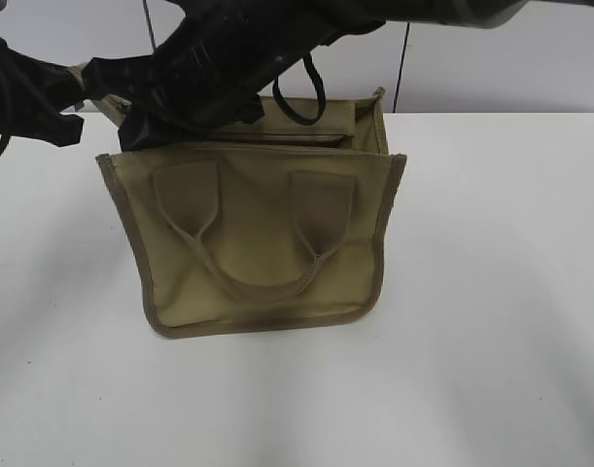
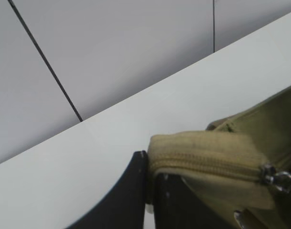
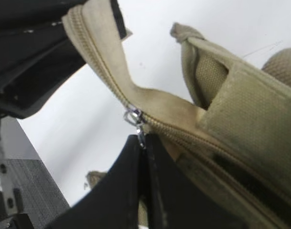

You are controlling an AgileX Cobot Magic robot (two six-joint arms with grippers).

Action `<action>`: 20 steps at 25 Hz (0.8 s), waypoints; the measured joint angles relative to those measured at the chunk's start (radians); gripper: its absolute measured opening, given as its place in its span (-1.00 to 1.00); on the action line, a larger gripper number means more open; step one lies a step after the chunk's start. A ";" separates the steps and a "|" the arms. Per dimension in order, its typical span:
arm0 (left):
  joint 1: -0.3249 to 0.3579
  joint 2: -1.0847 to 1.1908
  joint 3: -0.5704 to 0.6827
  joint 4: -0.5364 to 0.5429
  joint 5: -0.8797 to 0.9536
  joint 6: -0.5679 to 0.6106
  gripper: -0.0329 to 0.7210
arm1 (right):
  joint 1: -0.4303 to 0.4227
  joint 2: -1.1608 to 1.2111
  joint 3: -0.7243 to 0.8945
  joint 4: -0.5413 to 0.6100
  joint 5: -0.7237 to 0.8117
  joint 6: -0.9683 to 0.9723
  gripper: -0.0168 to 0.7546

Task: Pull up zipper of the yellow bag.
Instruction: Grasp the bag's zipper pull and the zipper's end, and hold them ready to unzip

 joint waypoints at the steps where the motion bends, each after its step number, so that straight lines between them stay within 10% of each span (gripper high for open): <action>1: 0.000 -0.002 0.000 -0.007 0.003 0.000 -0.92 | 0.000 0.008 0.000 0.008 -0.002 -0.001 -0.99; 20: -0.002 -0.022 0.000 -0.025 0.047 0.000 -0.92 | -0.088 -0.058 0.000 0.097 0.212 -0.005 -0.99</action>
